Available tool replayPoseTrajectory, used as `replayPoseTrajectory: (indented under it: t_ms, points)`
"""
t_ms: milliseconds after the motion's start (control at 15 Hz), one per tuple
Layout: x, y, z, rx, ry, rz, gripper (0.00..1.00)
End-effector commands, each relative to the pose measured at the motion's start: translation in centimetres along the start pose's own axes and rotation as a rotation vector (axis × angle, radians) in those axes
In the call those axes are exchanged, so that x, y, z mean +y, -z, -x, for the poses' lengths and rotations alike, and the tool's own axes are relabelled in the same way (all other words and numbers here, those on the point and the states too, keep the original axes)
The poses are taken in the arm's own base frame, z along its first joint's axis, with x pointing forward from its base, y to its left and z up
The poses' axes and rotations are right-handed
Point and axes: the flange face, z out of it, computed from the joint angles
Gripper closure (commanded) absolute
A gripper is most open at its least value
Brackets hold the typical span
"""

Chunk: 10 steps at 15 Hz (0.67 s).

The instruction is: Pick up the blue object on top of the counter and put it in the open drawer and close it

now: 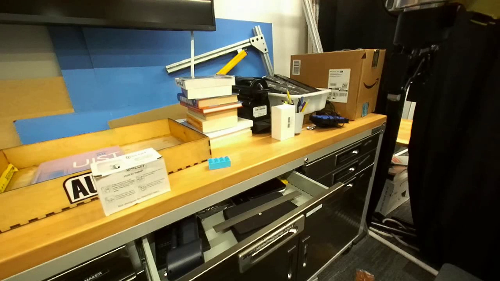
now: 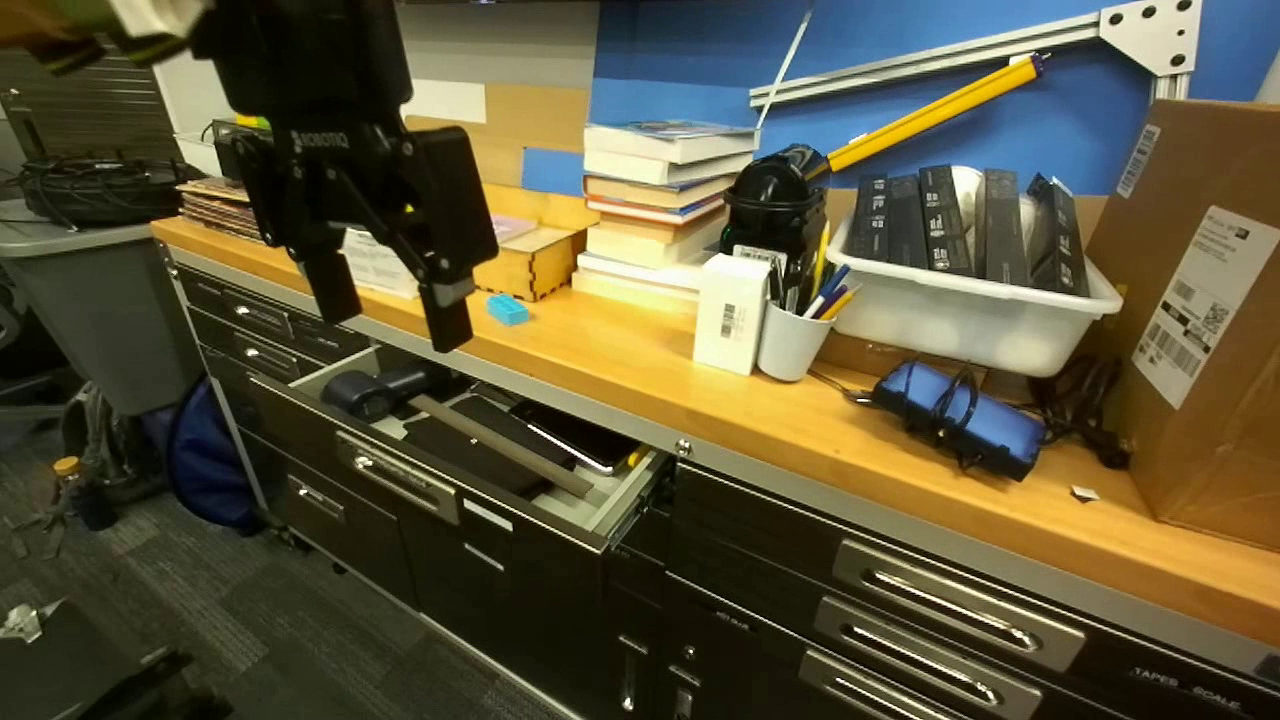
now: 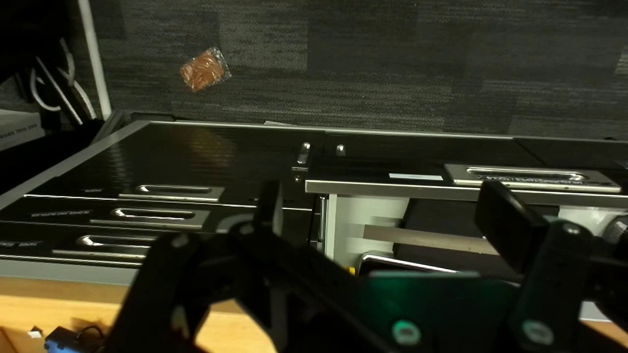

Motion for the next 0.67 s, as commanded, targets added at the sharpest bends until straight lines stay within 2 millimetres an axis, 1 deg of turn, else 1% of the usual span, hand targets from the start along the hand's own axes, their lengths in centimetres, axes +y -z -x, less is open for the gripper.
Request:
replayPoseTrajectory:
  t_ms: [0, 200, 333, 533, 600]
  points:
    - [-4.6, -0.1, -5.5, 0.003, -0.027, 0.017, 0.00]
    - [-9.9, -1.3, -10.3, -0.003, -0.020, 0.042, 0.00]
    - [-13.7, -2.5, -13.5, -0.013, 0.005, 0.058, 0.00]
    - [-18.9, -4.9, -18.0, -0.033, 0.032, 0.062, 0.00]
    - [-20.2, -5.6, -19.2, -0.038, 0.036, 0.064, 0.00]
